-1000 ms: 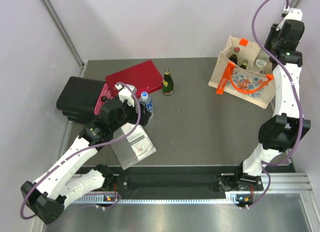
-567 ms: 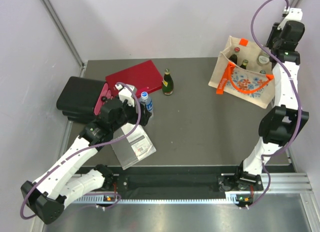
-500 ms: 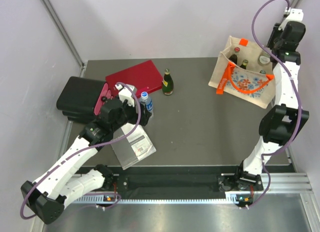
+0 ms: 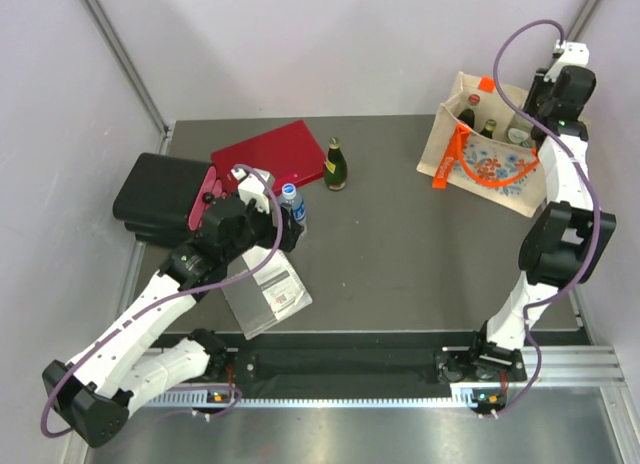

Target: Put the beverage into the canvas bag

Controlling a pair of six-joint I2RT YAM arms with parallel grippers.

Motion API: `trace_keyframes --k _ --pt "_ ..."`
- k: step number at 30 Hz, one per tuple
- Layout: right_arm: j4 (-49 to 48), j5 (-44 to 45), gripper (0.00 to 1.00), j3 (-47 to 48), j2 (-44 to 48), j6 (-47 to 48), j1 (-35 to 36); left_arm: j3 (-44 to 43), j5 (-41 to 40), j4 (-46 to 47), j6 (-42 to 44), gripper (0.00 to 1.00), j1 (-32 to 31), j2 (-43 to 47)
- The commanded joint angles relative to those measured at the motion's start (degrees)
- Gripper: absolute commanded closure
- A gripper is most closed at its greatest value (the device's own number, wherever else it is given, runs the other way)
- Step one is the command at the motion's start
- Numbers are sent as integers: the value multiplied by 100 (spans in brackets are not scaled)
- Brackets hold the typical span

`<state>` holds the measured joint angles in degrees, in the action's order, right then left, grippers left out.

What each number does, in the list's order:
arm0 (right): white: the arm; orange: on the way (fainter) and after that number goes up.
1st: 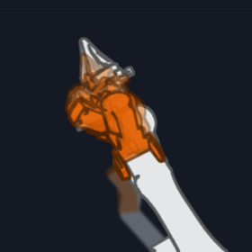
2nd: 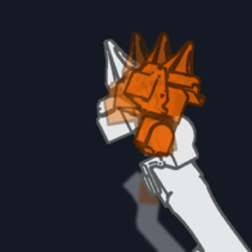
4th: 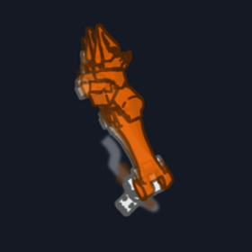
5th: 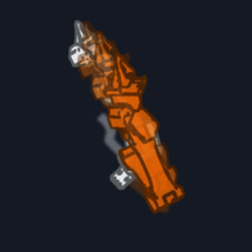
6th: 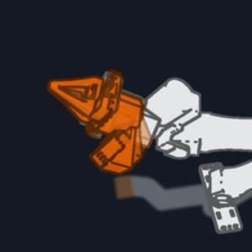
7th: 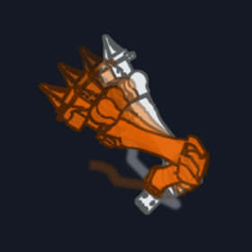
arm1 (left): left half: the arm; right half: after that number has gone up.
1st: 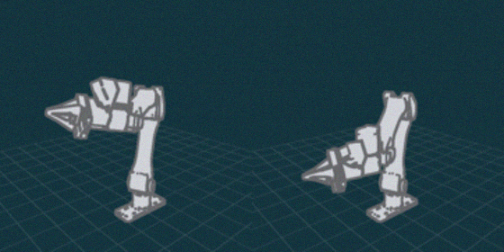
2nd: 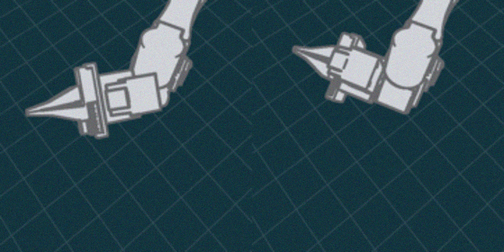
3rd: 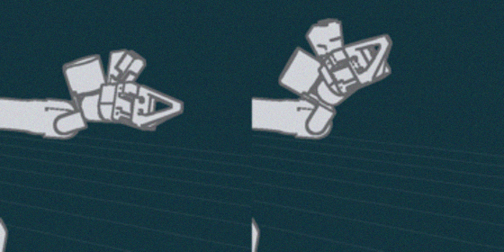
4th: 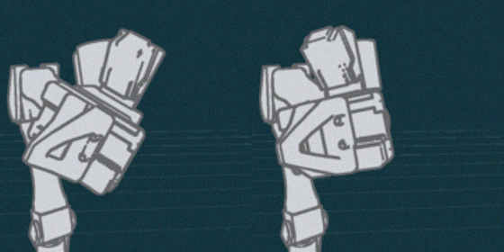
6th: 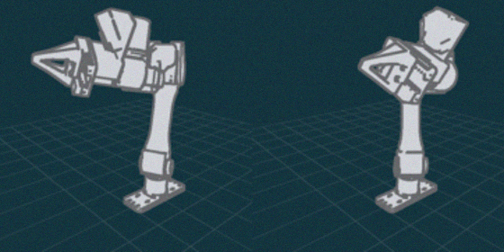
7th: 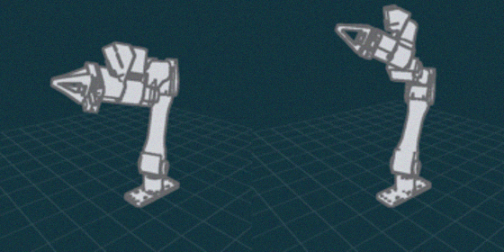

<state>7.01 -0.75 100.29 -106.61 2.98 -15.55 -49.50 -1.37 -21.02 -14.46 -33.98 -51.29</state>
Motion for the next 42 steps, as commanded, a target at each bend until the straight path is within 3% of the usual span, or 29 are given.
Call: trace_keyframes --k 1,13,29,39,42 --pt "-1474 -92 100 -26 237 53 -53 -60 -66 177 40 6 -30 -13" --pt "-1869 -285 100 -659 70 1 -53 -60 -66 177 40 6 -30 -13" --pt "-1790 -408 99 -748 -317 -254 -53 -60 -48 185 31 6 -39 40" --pt "-1615 -303 87 -757 -519 -263 -18 -60 -65 185 40 6 -30 31" --pt "-1606 -267 80 -783 -528 -263 -1 -60 -74 185 40 6 -39 31"
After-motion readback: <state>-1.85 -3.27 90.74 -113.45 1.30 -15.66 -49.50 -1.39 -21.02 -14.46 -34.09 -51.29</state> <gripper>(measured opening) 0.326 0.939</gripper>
